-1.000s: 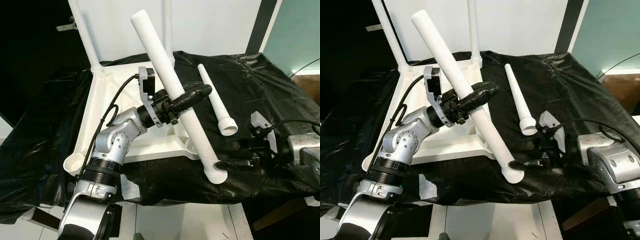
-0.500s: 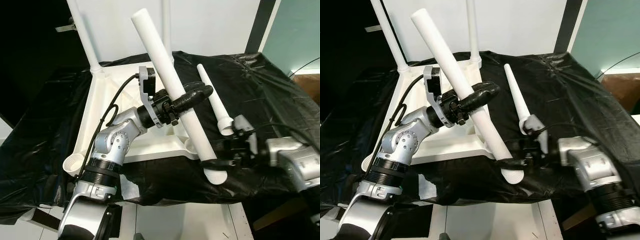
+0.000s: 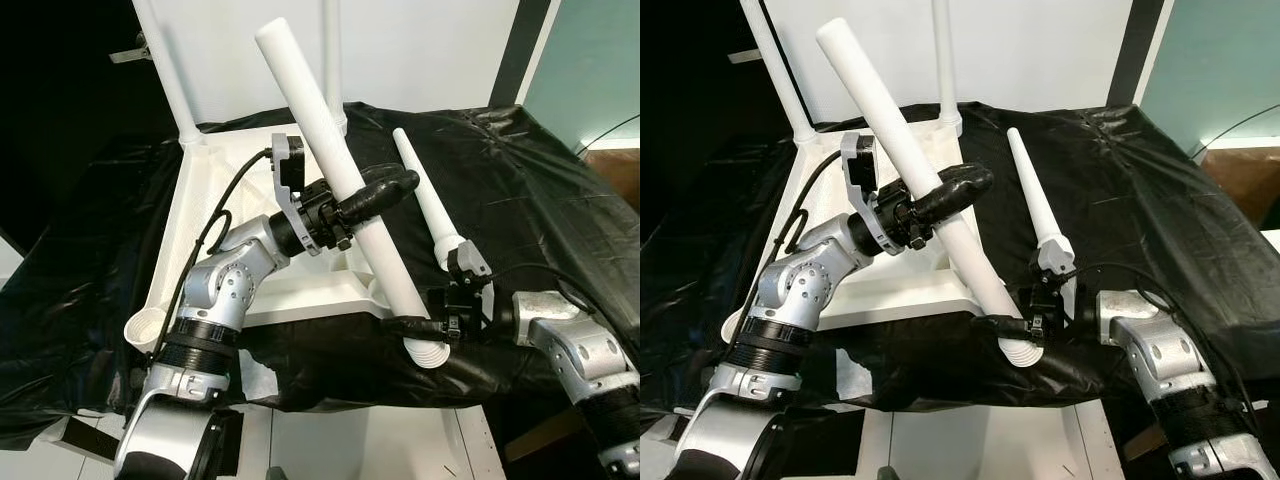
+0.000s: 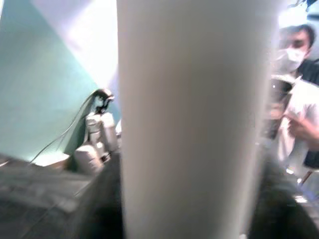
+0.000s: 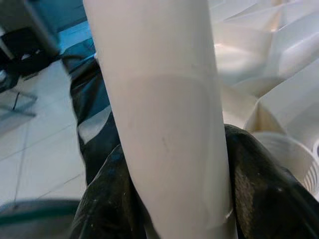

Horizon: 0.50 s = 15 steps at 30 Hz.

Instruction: Building children table

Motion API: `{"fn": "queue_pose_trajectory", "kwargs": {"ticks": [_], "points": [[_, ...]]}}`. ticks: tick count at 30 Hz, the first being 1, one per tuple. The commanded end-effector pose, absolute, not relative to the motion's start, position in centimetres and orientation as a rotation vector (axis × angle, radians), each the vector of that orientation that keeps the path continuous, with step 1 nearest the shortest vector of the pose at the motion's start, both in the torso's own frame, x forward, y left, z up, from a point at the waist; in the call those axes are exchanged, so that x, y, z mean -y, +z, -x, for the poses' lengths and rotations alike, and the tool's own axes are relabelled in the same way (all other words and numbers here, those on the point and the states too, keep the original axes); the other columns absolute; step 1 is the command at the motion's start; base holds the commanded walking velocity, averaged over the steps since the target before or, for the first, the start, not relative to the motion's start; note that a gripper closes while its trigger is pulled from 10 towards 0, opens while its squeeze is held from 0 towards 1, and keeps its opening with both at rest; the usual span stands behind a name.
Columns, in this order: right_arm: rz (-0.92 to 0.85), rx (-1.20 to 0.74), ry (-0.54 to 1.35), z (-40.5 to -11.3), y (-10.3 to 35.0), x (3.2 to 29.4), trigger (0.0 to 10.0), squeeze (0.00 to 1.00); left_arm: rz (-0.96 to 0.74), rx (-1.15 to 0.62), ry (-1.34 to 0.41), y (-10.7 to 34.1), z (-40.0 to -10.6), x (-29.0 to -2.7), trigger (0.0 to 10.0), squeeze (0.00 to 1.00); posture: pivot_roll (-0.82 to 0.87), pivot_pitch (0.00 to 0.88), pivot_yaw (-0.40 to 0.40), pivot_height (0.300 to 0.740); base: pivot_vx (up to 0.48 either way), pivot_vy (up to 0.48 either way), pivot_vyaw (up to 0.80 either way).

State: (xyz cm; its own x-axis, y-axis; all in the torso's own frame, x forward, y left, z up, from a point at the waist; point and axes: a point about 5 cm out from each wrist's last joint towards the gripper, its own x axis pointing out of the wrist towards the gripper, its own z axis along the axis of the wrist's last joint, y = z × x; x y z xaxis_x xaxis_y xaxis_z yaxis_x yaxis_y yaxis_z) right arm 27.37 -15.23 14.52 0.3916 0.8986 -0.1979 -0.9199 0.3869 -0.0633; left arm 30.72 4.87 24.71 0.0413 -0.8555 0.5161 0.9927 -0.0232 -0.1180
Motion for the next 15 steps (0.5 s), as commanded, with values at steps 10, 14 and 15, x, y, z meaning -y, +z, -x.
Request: {"fn": "queue_pose_trajectory", "kwargs": {"ticks": [10,14,15], "points": [[0.386,-0.030,0.815,-27.0,13.0,10.9,0.0,0.00,0.434,0.346,-1.169,25.6,-33.5,-4.7,10.0,1.00,-0.18,0.005,0.074,0.740,0.000,0.000,0.00],[0.427,0.008,0.660,-27.3,13.5,10.4,0.0,0.00,0.349,0.300,-1.075,25.2,-34.1,-4.3,10.0,0.02,-0.18,0.007,0.067,0.740,0.000,0.000,0.00],[0.427,0.008,0.660,-27.3,13.5,10.4,0.0,0.00,0.349,0.300,-1.075,25.2,-34.1,-4.3,10.0,0.02,-0.18,0.007,0.067,0.740,0.000,0.000,0.00]]}}
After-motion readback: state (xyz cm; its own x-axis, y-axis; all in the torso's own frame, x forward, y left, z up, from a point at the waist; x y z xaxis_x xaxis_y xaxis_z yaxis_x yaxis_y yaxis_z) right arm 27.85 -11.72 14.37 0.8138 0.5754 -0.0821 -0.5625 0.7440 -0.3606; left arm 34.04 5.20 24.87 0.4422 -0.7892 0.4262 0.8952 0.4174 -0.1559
